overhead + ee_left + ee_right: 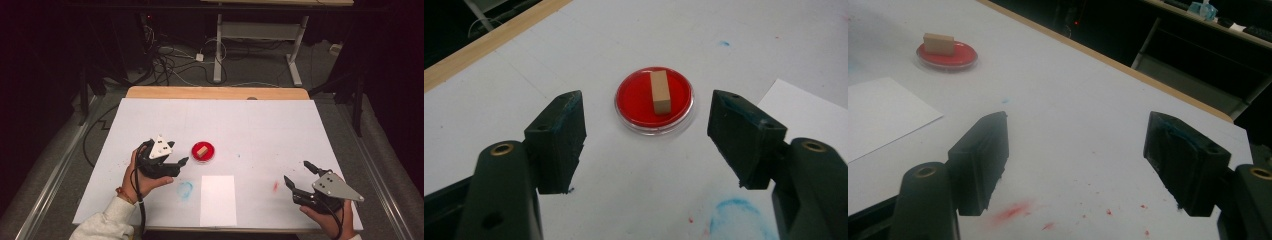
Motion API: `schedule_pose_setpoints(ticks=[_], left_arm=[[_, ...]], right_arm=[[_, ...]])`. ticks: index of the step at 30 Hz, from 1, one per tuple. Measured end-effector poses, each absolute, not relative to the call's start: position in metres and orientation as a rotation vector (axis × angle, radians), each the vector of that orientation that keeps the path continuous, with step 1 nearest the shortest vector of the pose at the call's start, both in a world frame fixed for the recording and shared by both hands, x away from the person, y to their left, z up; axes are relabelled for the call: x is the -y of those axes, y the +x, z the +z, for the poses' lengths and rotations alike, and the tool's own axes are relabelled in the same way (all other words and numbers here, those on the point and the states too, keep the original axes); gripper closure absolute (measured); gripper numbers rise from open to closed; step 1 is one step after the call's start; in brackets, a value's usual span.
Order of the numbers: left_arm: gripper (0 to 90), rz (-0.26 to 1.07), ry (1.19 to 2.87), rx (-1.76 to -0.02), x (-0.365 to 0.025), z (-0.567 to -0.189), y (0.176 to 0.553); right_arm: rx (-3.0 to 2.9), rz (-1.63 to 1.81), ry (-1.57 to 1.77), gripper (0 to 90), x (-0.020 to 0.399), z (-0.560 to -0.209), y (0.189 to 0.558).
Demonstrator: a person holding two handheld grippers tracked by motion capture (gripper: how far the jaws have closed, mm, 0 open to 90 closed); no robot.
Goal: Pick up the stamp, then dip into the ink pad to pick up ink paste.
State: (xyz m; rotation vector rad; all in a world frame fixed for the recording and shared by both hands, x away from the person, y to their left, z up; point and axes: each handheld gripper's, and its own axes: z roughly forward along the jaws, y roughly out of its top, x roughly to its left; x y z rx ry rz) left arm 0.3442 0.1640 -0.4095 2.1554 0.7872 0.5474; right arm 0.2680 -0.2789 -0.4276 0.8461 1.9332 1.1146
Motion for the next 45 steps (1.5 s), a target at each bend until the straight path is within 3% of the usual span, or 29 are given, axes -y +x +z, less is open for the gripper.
schedule_pose_setpoints(ticks=[45], left_arm=[[34.8, 0.369, 2.35, -0.887, -0.129, -0.406, 0.398]], right_arm=[[-1.982, 1.071, 0.824, 27.6, 0.274, -0.434, 0.275]])
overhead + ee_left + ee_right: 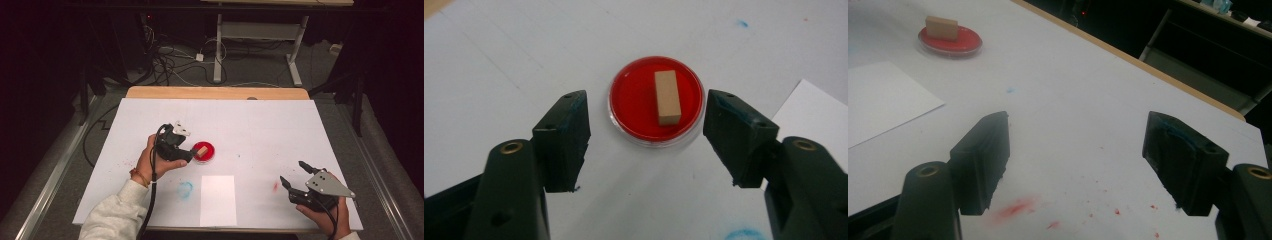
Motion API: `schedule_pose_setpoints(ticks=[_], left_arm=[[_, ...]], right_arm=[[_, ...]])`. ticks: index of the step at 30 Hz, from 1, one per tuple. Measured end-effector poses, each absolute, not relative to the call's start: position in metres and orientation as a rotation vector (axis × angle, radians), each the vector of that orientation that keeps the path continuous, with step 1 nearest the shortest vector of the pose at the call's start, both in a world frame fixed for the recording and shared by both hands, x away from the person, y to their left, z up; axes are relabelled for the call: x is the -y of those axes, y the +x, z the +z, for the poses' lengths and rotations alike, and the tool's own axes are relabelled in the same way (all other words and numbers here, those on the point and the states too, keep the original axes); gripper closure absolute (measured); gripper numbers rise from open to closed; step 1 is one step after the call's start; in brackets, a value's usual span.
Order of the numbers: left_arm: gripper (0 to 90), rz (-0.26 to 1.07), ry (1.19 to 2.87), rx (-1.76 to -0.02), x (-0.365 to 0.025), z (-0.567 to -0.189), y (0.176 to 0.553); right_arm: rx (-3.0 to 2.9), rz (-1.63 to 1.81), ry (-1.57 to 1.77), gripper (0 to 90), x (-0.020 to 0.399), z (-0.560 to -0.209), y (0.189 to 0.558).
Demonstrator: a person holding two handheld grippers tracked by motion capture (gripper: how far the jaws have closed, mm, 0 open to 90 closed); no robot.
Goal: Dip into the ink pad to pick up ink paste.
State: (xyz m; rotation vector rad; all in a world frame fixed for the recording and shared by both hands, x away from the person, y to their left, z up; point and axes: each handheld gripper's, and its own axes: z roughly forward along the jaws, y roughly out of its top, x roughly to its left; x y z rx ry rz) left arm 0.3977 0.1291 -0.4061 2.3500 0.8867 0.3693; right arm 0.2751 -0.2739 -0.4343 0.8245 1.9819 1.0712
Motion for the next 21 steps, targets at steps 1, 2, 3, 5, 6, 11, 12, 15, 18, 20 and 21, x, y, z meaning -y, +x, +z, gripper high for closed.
schedule_pose_setpoints(ticks=[1, 2, 3, 5, 6, 11, 12, 15, 18, 20, 21], left_arm=[[35.0, 0.366, 2.365, -0.885, -0.127, -0.408, 0.4], [35.0, 0.354, 2.375, -0.885, -0.125, -0.41, 0.401], [35.7, 0.341, 2.384, -0.881, -0.122, -0.412, 0.403], [36.6, 0.341, 2.39, -0.879, -0.117, -0.415, 0.405], [37.9, 0.332, 2.39, -0.876, -0.115, -0.417, 0.407], [44.2, 0.307, 2.384, -0.864, -0.107, -0.426, 0.414], [44.9, 0.309, 2.386, -0.865, -0.105, -0.427, 0.415], [49.1, 0.295, 2.396, -0.867, -0.1, -0.433, 0.42], [52.9, 0.283, 2.417, -0.866, -0.095, -0.438, 0.423], [58.0, 0.285, 2.427, -0.863, -0.093, -0.441, 0.424], [61.0, 0.284, 2.427, -0.867, -0.092, -0.441, 0.424]], right_arm=[[-1.98, 1.074, 0.828, 27.6, 0.274, -0.434, 0.275], [-1.98, 1.074, 0.828, 27.6, 0.274, -0.434, 0.275], [-1.977, 1.073, 0.823, 27.8, 0.274, -0.433, 0.274], [-1.981, 1.062, 0.818, 28.0, 0.273, -0.434, 0.273], [-1.981, 1.056, 0.816, 28.1, 0.273, -0.434, 0.274], [-1.988, 1.043, 0.816, 28.3, 0.272, -0.435, 0.274], [-1.988, 1.042, 0.816, 28.3, 0.273, -0.435, 0.274], [-1.986, 1.041, 0.82, 28.5, 0.273, -0.435, 0.275], [-1.991, 1.038, 0.82, 28.8, 0.273, -0.436, 0.275], [-1.991, 1.033, 0.817, 29.1, 0.272, -0.436, 0.275], [-1.99, 1.032, 0.817, 29.3, 0.273, -0.435, 0.275]])
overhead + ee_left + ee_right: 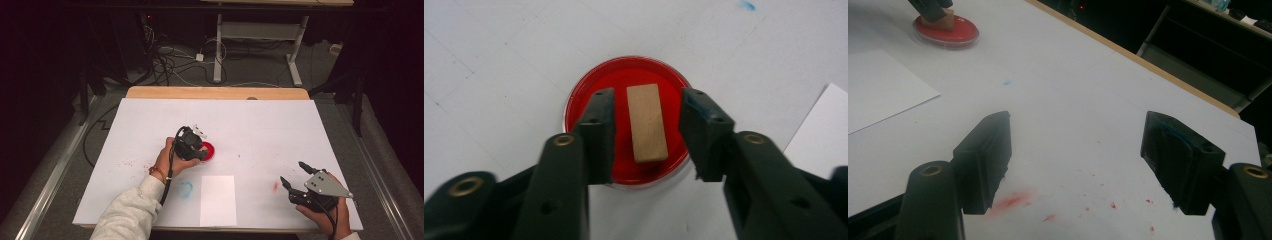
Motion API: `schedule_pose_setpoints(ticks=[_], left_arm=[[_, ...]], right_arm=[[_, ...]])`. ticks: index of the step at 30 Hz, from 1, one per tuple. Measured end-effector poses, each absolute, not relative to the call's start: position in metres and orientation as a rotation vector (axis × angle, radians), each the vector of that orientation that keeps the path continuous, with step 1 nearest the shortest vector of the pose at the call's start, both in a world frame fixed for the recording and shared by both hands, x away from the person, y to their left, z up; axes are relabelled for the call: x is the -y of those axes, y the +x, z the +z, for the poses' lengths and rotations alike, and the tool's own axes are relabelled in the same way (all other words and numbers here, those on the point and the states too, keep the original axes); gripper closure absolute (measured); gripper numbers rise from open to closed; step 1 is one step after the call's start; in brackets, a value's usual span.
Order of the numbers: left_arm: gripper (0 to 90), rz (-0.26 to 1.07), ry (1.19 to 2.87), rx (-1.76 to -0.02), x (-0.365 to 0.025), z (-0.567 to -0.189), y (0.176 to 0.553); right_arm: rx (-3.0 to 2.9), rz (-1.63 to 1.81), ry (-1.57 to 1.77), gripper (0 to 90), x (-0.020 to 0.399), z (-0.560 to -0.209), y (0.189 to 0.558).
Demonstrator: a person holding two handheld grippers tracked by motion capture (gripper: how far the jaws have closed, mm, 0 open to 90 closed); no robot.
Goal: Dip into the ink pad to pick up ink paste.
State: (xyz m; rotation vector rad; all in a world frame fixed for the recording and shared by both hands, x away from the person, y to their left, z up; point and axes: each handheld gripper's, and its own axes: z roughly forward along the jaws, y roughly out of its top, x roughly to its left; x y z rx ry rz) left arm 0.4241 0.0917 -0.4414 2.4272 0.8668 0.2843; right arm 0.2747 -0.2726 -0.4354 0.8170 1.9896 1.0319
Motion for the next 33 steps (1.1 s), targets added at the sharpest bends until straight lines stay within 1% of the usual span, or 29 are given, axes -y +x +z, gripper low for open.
schedule_pose_setpoints(ticks=[1, 2, 3, 5, 12, 22, 33], left_arm=[[61.0, 0.284, 2.43, -0.866, -0.091, -0.442, 0.424], [64.5, 0.285, 2.434, -0.868, -0.09, -0.443, 0.425], [64.5, 0.288, 2.438, -0.864, -0.09, -0.443, 0.425], [67.8, 0.293, 2.435, -0.867, -0.089, -0.444, 0.425], [73.1, 0.284, 2.435, -0.865, -0.089, -0.445, 0.426], [73.6, 0.308, 2.452, -0.839, -0.087, -0.445, 0.425], [73.7, 0.359, 2.389, -0.808, -0.096, -0.431, 0.419]], right_arm=[[-1.99, 1.032, 0.817, 29.3, 0.273, -0.435, 0.275], [-1.989, 1.032, 0.819, 29.4, 0.273, -0.435, 0.275], [-1.989, 1.032, 0.819, 29.4, 0.273, -0.435, 0.275], [-1.989, 1.033, 0.817, 29.4, 0.273, -0.435, 0.275], [-1.991, 1.037, 0.813, 29.4, 0.273, -0.435, 0.275], [-1.989, 1.039, 0.806, 29.6, 0.272, -0.434, 0.274], [-1.985, 1.043, 0.8, 29.6, 0.273, -0.433, 0.273]])
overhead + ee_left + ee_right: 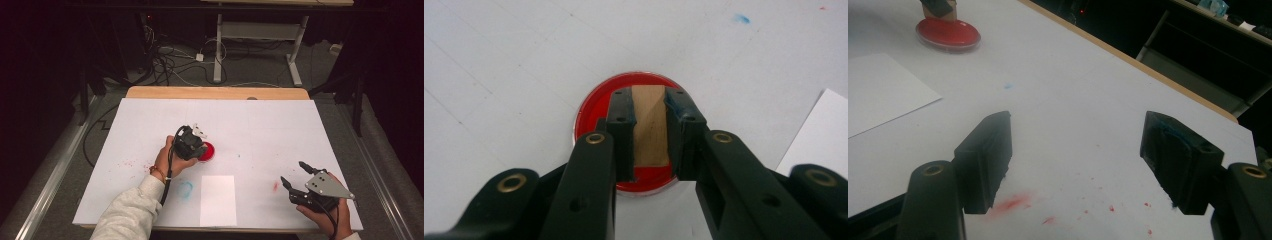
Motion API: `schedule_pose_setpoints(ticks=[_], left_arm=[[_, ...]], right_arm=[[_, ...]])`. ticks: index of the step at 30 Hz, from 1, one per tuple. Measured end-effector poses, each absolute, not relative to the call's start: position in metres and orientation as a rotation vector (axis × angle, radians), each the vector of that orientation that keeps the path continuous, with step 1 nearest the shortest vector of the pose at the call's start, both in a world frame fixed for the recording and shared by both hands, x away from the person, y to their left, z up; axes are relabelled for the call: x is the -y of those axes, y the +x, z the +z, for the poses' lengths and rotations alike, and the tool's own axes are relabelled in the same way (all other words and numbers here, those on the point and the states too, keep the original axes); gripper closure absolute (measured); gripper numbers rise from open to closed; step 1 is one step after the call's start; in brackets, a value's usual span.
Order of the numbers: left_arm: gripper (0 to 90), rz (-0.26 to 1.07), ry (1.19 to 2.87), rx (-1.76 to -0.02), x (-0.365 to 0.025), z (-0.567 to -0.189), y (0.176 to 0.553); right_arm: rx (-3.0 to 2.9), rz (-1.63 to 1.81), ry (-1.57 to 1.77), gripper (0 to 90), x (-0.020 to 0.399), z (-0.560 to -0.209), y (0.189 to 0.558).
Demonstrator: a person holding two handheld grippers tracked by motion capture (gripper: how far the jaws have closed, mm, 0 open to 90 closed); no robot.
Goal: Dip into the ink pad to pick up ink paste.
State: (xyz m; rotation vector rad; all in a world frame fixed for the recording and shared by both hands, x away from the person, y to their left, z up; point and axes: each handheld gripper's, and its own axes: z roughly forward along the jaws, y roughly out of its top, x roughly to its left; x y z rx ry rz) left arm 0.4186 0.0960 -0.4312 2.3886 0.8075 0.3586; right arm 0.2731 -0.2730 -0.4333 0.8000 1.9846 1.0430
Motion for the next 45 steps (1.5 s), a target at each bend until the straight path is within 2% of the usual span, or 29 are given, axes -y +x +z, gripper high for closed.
schedule_pose_setpoints(ticks=[18, 32, 45], left_arm=[[73.6, 0.42, 2.299, -0.765, -0.115, -0.395, 0.405], [73.6, 0.383, 2.302, -0.769, -0.117, -0.401, 0.413], [73.6, 0.369, 2.313, -0.77, -0.117, -0.405, 0.414]], right_arm=[[-1.967, 1.055, 0.798, 29.5, 0.273, -0.432, 0.272], [-1.972, 1.057, 0.809, 28.9, 0.272, -0.433, 0.275], [-1.977, 1.077, 0.82, 20.6, 0.27, -0.433, 0.278]])
